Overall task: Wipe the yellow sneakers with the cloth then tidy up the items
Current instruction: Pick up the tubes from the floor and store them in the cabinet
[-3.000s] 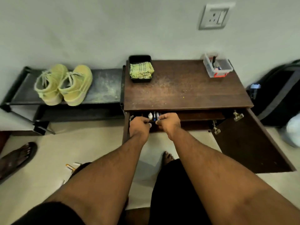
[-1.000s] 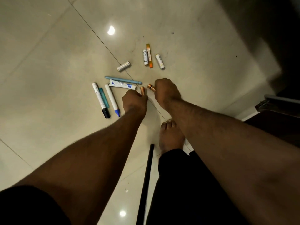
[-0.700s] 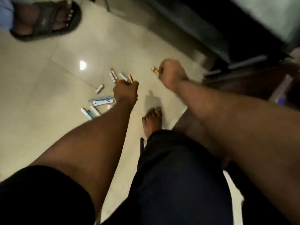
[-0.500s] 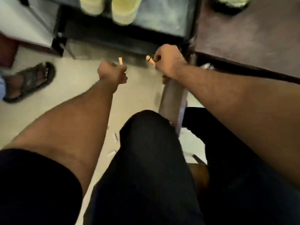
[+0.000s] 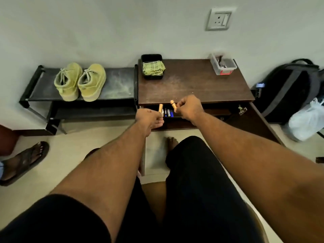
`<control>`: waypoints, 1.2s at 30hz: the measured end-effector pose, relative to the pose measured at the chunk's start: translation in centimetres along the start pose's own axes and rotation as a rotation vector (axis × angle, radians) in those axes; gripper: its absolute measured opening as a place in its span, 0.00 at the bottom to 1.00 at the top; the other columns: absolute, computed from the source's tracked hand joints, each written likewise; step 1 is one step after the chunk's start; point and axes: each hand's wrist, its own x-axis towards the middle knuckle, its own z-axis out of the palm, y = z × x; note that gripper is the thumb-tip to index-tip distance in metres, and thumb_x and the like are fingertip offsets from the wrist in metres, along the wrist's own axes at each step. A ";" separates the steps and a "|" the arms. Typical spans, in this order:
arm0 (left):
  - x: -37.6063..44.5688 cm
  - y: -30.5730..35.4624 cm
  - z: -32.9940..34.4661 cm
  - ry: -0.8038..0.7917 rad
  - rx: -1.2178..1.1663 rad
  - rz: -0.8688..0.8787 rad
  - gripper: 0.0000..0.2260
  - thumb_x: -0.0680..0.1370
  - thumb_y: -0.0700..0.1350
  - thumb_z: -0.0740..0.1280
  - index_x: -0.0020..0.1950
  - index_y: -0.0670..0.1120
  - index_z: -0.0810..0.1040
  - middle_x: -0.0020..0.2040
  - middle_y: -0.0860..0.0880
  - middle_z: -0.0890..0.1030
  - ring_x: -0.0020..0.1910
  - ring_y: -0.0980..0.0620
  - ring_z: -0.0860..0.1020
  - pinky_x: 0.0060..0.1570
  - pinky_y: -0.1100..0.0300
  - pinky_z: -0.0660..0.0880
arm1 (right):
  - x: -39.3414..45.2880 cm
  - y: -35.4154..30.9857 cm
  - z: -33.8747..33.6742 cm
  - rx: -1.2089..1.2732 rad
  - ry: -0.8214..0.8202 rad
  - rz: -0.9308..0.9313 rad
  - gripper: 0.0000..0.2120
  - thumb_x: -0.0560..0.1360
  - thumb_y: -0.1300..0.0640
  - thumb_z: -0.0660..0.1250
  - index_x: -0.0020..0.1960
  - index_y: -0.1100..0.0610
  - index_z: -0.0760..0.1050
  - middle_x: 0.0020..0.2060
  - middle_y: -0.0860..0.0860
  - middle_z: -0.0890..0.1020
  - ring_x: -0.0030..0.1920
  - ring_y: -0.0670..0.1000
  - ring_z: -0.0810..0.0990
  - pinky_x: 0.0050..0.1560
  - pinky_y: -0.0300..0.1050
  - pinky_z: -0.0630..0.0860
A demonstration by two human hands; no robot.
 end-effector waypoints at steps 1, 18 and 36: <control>0.3 -0.4 1.2 -0.006 -0.008 -0.021 0.02 0.77 0.34 0.67 0.45 0.36 0.75 0.37 0.41 0.78 0.31 0.50 0.79 0.26 0.64 0.78 | 0.6 1.6 -0.4 0.024 0.006 0.026 0.06 0.69 0.63 0.73 0.34 0.56 0.79 0.36 0.56 0.83 0.38 0.55 0.83 0.42 0.57 0.81; 23.1 -11.5 14.9 0.212 -0.059 -0.294 0.05 0.76 0.34 0.69 0.40 0.40 0.76 0.30 0.45 0.75 0.22 0.55 0.71 0.21 0.64 0.70 | 19.0 20.9 10.2 0.689 -0.125 0.487 0.08 0.71 0.73 0.68 0.39 0.62 0.74 0.31 0.56 0.77 0.29 0.51 0.74 0.26 0.38 0.75; 26.4 -12.0 16.0 0.452 0.204 -0.012 0.05 0.74 0.42 0.73 0.46 0.44 0.78 0.49 0.46 0.83 0.45 0.51 0.80 0.32 0.67 0.72 | 23.8 22.7 15.1 0.849 -0.029 0.346 0.09 0.71 0.67 0.71 0.51 0.65 0.81 0.46 0.59 0.84 0.45 0.58 0.84 0.45 0.56 0.82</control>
